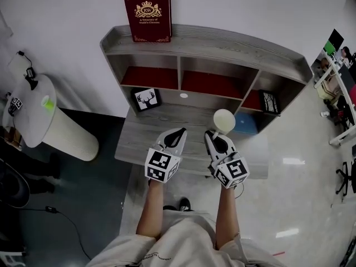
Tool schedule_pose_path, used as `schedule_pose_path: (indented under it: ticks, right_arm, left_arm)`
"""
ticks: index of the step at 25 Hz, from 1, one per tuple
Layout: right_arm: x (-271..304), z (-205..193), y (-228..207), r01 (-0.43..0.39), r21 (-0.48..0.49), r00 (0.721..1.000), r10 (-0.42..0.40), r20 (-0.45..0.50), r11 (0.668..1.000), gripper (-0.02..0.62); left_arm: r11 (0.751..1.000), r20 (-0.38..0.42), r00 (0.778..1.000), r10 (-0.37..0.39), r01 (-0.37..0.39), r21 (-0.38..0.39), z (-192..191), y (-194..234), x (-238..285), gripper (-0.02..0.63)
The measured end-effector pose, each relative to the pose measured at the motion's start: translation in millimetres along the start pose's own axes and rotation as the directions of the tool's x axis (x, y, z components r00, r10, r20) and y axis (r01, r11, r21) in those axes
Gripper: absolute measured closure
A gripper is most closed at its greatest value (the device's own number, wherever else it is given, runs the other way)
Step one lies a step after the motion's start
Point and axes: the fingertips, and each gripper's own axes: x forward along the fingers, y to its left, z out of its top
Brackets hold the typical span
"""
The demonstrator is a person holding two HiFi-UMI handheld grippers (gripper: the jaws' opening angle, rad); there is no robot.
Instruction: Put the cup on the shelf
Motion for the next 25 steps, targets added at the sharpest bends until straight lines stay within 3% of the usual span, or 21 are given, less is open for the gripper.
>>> schedule_pose_path:
  ticks: [8, 13, 18, 25]
  right_arm:
    - [7, -6, -17, -0.007, 0.006, 1.000, 0.007, -0.012, 1.000, 0.578]
    - [15, -10, -34, 0.017, 0.016, 1.000, -0.017, 0.003, 1.000, 0.578]
    - [34, -3, -48, 0.013, -0.008, 1.000, -0.013, 0.004, 1.000, 0.578]
    - [66, 7, -71, 0.030, -0.028, 1.000, -0.030, -0.007, 0.999, 0.578]
  left_arm:
    - [1.000, 0.000, 1.000, 0.012, -0.012, -0.019, 5, 9, 24, 0.595]
    - [1.000, -0.006, 1.000, 0.015, -0.015, 0.017, 7, 14, 42, 0.595]
    - [0.999, 0.046, 0.999, 0.026, -0.025, -0.028, 26, 36, 59, 0.595]
    - [0.999, 0.031, 0.999, -0.019, 0.019, -0.029, 35, 56, 91, 0.595]
